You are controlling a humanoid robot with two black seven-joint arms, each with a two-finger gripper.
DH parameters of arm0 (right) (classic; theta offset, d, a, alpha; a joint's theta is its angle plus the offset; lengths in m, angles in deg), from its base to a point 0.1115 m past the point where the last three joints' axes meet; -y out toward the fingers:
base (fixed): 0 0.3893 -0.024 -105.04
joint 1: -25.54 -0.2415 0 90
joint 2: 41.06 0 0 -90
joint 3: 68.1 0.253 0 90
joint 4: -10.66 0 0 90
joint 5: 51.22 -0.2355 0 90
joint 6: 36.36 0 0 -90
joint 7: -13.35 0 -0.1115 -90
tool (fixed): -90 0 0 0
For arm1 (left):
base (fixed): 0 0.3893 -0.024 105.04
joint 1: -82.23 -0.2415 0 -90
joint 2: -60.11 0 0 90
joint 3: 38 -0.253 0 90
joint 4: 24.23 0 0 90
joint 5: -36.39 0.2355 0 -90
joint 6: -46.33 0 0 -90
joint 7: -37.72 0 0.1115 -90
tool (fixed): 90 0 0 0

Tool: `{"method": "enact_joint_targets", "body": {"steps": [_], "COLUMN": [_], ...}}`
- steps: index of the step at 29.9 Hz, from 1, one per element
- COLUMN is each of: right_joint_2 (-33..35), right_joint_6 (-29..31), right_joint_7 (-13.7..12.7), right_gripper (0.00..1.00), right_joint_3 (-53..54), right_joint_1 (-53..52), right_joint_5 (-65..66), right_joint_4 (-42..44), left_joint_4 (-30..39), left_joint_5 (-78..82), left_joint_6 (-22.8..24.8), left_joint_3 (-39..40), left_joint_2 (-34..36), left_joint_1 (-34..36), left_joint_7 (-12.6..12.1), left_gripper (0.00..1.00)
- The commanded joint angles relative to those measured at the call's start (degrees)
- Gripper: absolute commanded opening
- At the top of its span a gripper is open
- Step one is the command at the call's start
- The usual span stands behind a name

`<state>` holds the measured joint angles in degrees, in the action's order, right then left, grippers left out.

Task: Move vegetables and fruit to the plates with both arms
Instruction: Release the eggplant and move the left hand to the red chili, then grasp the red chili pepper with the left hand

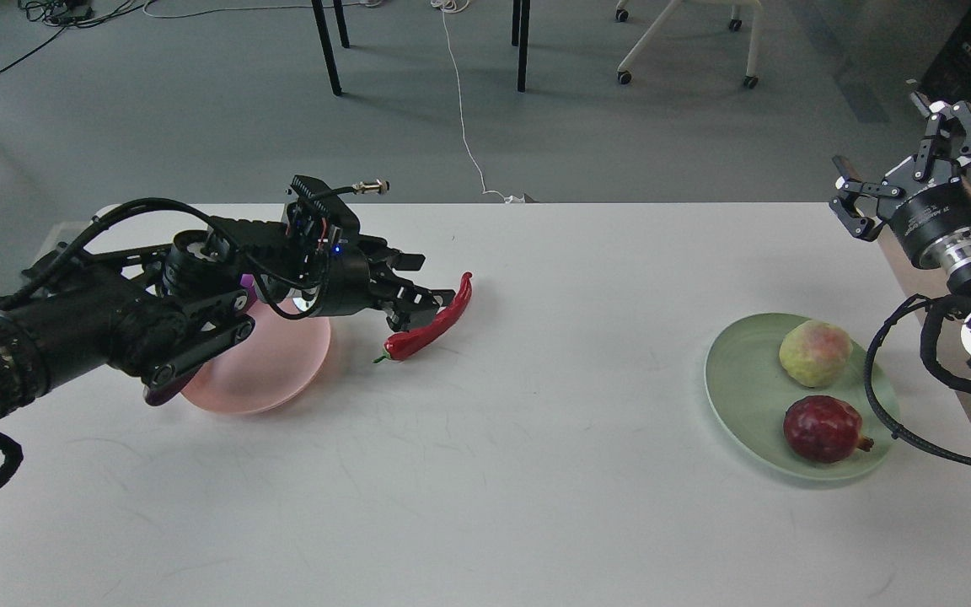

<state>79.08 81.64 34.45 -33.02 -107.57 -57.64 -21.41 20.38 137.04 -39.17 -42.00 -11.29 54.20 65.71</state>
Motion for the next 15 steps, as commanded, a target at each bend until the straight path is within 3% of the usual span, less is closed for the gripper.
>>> {"method": "enact_joint_targets", "body": {"steps": [1,4,7,15], "right_joint_2": [0.09,-0.08,-0.34,-0.52], "right_joint_6": [0.0,0.0,0.0,0.0], "right_joint_7": [-0.01,-0.01,-0.01,-0.01], "right_gripper": [0.99,0.99,0.99,0.99], "right_joint_3": [0.08,0.08,0.17,0.08], "right_joint_1": [-0.05,0.04,-0.05,-0.14], "right_joint_5": [0.09,0.0,0.0,0.09], "right_joint_4": [0.0,0.0,-0.09,-0.09], "left_joint_4": [-0.14,-1.45,-4.08,-5.49], "left_joint_5": [-0.01,0.08,-0.01,-0.01], "left_joint_6": [-0.46,-0.73,-1.34,-2.13], "left_joint_3": [-2.33,-3.12,-3.38,-3.47], "left_joint_2": [-2.78,-3.4,-3.75,-5.33], "left_joint_1": [-0.45,-2.03,-2.73,-3.26], "left_joint_7": [0.01,-0.04,-2.24,-2.51], "left_gripper": [0.67,0.65,0.62,0.61]}}
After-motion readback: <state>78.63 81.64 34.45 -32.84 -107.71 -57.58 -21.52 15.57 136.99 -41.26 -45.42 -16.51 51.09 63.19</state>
